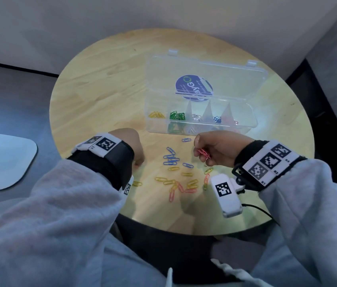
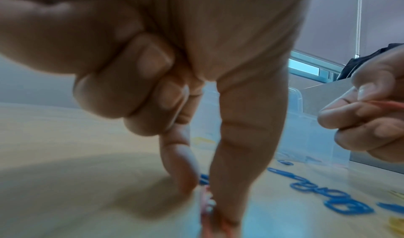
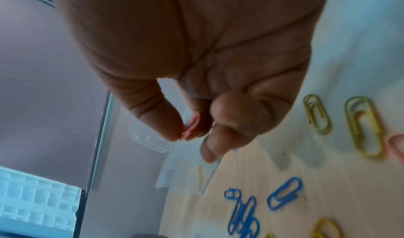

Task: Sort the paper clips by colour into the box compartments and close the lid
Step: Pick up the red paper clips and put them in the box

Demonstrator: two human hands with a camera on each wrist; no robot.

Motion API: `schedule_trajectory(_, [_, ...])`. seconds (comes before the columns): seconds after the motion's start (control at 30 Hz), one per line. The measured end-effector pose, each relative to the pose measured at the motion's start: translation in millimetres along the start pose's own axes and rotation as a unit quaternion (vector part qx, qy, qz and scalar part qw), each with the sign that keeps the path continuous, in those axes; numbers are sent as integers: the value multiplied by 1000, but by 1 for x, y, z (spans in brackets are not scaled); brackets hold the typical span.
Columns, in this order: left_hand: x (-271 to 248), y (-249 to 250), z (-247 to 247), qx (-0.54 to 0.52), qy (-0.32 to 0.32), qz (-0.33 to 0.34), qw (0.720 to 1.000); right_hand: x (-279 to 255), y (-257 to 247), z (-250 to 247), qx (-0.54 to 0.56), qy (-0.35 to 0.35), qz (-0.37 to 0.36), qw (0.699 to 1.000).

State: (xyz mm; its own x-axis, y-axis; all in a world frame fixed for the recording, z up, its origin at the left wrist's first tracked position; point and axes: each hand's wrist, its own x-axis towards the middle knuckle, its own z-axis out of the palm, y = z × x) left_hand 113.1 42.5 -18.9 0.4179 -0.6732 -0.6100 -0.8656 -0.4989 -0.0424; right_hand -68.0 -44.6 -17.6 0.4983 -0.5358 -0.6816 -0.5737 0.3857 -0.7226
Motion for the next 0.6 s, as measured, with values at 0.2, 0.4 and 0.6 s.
schedule_trajectory(0.2, [1,4,6,-4,16,-5,1000,-8,11,-10,49,4,-12,999])
schedule_trajectory(0.4, [-8,-7,4,-164,16,11,986,-21,26,-26,36,34,-15,999])
schedule_trajectory(0.6, [-33,9,0,-504,-67,38,860,-34,32,-34,-155,33,-48,986])
